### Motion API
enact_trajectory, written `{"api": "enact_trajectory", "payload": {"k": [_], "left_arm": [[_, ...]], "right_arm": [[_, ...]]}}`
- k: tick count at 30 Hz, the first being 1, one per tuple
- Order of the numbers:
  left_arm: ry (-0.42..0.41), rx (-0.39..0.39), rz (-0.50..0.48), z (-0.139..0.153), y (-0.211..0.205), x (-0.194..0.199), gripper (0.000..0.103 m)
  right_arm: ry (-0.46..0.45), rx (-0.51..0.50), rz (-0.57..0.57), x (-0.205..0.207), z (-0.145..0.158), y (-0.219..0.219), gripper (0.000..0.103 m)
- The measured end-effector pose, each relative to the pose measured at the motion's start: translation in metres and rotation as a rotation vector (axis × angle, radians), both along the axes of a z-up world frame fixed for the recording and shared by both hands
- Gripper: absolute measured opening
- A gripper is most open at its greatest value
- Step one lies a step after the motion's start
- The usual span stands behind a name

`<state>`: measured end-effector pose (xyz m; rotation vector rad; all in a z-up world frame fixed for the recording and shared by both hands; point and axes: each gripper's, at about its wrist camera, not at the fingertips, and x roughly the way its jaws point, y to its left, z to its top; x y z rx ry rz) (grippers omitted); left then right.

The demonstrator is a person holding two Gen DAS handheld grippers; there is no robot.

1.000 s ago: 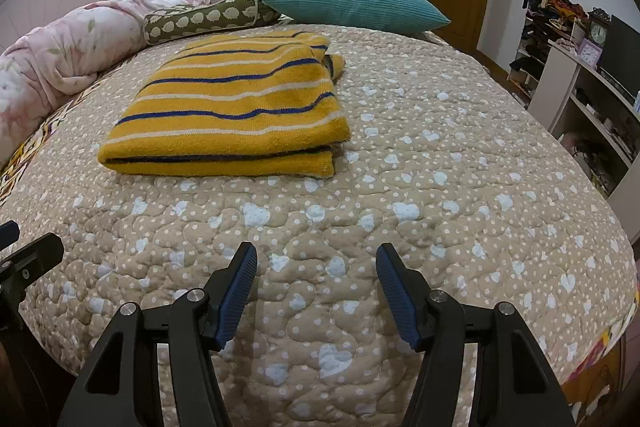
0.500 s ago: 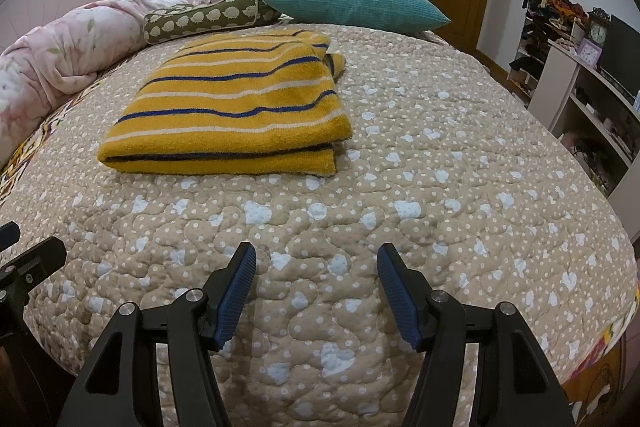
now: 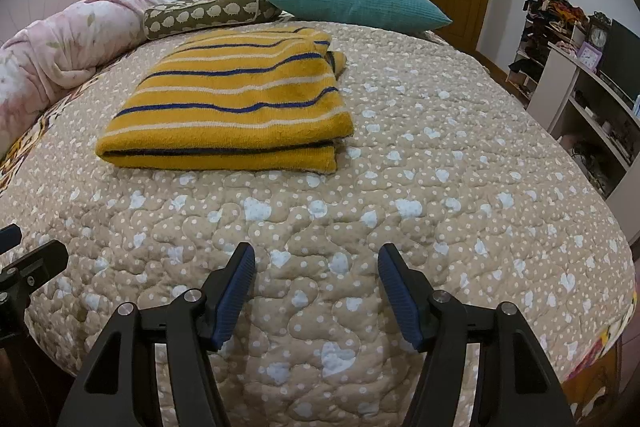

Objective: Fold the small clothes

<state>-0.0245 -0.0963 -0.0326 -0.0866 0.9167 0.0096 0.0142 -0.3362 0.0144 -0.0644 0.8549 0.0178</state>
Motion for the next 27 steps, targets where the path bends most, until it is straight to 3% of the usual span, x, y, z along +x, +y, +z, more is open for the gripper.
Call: {"api": "enact_trajectory", "payload": {"k": [27], "left_arm": [[0.038, -0.031, 0.0, -0.0067, 0.0012, 0.0024, 0.103]], "right_arm": [[-0.004, -0.009, 0.0, -0.0004, 0.0015, 0.0001, 0.07]]}}
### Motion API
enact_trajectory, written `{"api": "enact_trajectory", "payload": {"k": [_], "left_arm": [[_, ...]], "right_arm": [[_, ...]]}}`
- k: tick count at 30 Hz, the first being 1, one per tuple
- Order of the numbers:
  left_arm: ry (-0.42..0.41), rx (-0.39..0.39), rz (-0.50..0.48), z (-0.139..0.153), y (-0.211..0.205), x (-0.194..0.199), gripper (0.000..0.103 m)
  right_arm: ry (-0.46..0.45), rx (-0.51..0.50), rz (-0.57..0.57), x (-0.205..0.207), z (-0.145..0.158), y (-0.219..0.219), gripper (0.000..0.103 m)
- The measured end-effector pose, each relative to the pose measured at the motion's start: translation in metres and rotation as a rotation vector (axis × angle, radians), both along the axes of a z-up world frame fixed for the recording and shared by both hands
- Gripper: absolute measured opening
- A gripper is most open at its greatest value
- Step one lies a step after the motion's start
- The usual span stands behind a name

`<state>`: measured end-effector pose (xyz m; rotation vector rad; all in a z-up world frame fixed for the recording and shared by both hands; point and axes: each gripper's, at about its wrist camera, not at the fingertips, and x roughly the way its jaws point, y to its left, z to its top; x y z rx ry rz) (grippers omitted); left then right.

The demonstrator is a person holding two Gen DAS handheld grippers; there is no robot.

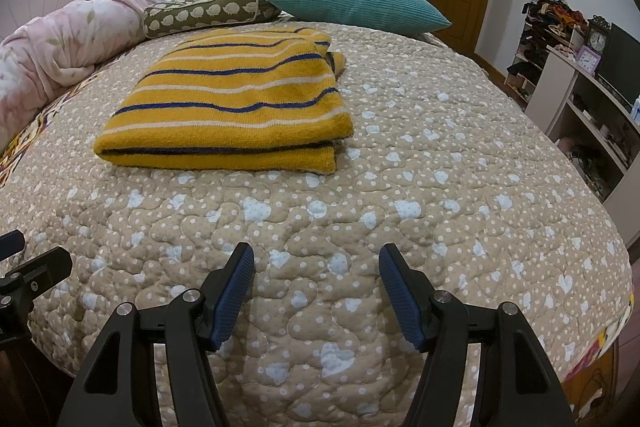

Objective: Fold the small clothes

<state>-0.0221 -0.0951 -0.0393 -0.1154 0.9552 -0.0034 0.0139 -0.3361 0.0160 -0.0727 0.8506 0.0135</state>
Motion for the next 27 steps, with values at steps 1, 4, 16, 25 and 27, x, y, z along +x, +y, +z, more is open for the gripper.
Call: {"api": "enact_trajectory", "payload": {"k": [1, 4, 16, 25, 27], "left_arm": [[0.001, -0.001, 0.0, -0.0002, -0.0002, -0.0001, 0.103], [0.005, -0.003, 0.002, -0.001, 0.0005, 0.0005, 0.103], [0.009, -0.01, 0.001, -0.0019, 0.0013, 0.0017, 0.103], [0.012, -0.015, 0.0, -0.0042, 0.0008, 0.0022, 0.103], [0.012, -0.013, 0.0, -0.0044, 0.0008, 0.0024, 0.103]], "right_arm": [[0.0, 0.001, 0.0, 0.0003, -0.0003, 0.0004, 0.07], [-0.001, 0.002, 0.0, 0.0003, -0.0002, -0.001, 0.07], [0.001, -0.004, 0.007, 0.0021, 0.0006, 0.0004, 0.07], [0.002, -0.01, 0.014, 0.0028, -0.0002, 0.0035, 0.071], [0.002, -0.009, 0.014, 0.0027, -0.0002, 0.0041, 0.071]]}}
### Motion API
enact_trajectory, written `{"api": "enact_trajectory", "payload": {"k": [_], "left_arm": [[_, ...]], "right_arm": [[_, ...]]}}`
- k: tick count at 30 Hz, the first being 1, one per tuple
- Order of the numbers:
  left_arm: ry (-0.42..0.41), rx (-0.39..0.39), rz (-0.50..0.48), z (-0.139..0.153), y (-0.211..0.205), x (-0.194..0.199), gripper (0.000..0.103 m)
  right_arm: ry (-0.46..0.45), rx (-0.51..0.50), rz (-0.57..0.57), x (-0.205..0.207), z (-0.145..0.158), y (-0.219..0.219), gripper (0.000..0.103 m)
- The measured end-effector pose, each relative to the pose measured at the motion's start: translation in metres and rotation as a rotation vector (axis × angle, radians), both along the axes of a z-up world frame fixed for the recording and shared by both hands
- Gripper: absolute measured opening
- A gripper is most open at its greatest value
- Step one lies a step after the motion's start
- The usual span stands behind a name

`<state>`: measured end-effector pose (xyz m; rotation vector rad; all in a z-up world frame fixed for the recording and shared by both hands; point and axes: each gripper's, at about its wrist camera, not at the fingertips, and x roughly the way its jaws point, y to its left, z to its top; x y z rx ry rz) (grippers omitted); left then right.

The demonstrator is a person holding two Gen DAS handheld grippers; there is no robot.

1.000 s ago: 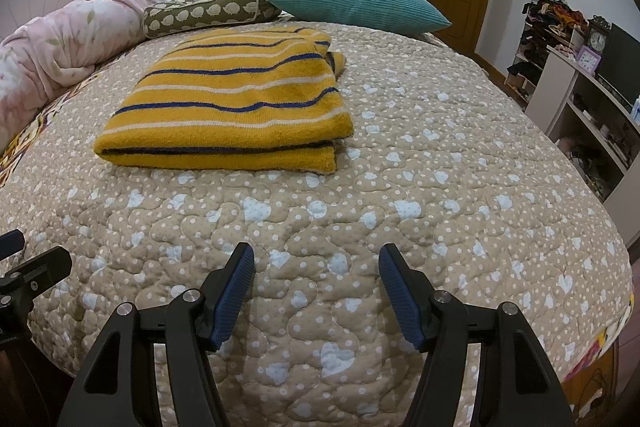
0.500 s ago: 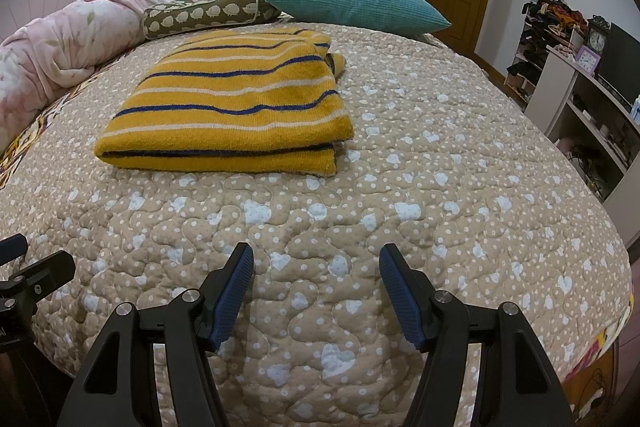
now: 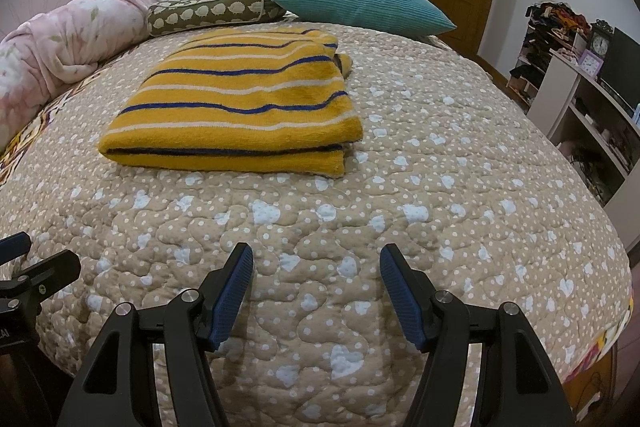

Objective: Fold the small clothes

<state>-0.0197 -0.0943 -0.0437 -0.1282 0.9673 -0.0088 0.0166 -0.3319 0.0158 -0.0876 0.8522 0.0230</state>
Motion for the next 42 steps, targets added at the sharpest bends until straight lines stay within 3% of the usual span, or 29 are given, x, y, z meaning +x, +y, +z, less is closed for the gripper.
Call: {"api": "enact_trajectory", "payload": {"k": [42], "left_arm": [[0.002, -0.01, -0.002, -0.0033, 0.0007, 0.0004, 0.103]], "right_arm": [[0.003, -0.006, 0.018, 0.0002, -0.0029, 0.0041, 0.074]]}}
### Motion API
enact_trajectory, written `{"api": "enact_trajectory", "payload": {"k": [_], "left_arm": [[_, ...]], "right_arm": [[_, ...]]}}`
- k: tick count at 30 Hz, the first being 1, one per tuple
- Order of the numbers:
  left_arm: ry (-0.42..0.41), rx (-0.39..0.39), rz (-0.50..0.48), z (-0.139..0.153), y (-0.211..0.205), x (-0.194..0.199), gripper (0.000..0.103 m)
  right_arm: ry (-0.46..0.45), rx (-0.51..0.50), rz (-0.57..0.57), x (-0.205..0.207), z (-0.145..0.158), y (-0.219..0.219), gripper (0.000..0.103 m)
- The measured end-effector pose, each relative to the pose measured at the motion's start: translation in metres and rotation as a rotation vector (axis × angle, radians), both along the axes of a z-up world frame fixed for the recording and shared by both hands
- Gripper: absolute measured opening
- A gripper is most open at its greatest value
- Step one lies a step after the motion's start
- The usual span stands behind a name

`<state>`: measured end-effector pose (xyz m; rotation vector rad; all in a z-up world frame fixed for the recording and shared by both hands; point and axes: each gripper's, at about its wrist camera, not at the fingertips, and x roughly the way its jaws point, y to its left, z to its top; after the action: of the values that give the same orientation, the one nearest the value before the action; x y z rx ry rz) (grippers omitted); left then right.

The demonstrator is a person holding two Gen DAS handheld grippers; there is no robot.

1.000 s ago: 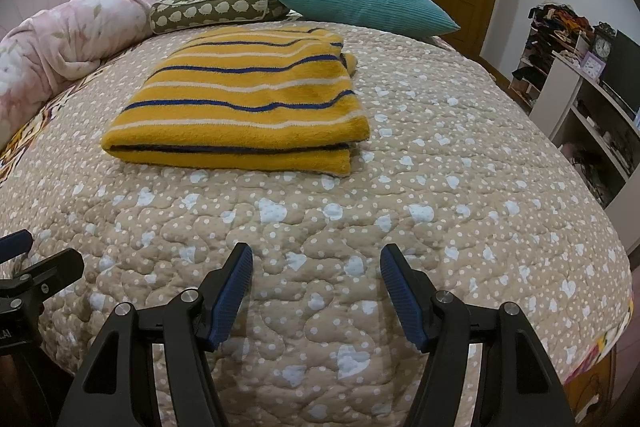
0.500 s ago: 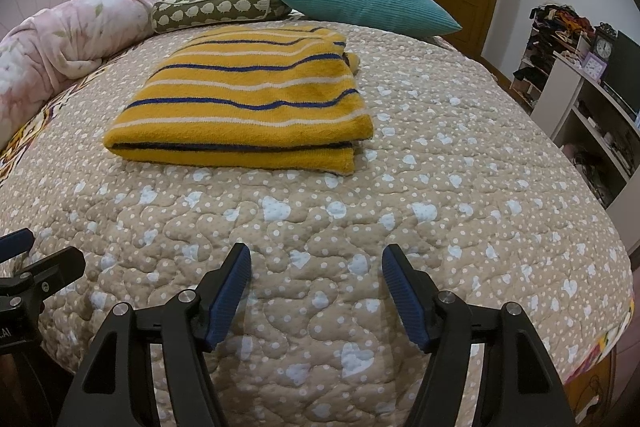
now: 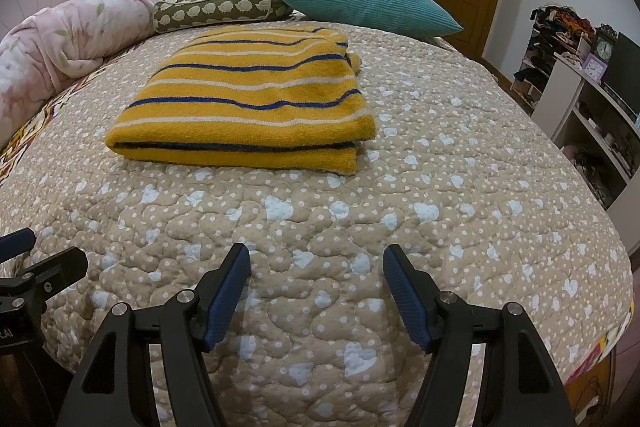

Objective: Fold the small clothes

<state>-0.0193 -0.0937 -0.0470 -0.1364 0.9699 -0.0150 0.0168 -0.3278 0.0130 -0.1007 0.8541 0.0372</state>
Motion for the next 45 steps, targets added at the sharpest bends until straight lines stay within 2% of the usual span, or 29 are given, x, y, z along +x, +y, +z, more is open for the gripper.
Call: {"api": "enact_trajectory", "payload": {"k": [19, 31, 45], "left_arm": [[-0.055, 0.094, 0.048, 0.0069, 0.0027, -0.0038, 0.103], [-0.042, 0.06, 0.034, 0.004, 0.0021, -0.0024, 0.103], [-0.033, 0.062, 0.036, 0.0012, 0.0023, -0.0013, 0.103]], "right_arm": [[-0.004, -0.006, 0.009, 0.0005, 0.0001, 0.0036, 0.074], [-0.012, -0.008, 0.015, -0.0005, 0.0023, 0.0033, 0.075], [-0.011, -0.013, 0.021, 0.0005, 0.0008, 0.0045, 0.075]]}}
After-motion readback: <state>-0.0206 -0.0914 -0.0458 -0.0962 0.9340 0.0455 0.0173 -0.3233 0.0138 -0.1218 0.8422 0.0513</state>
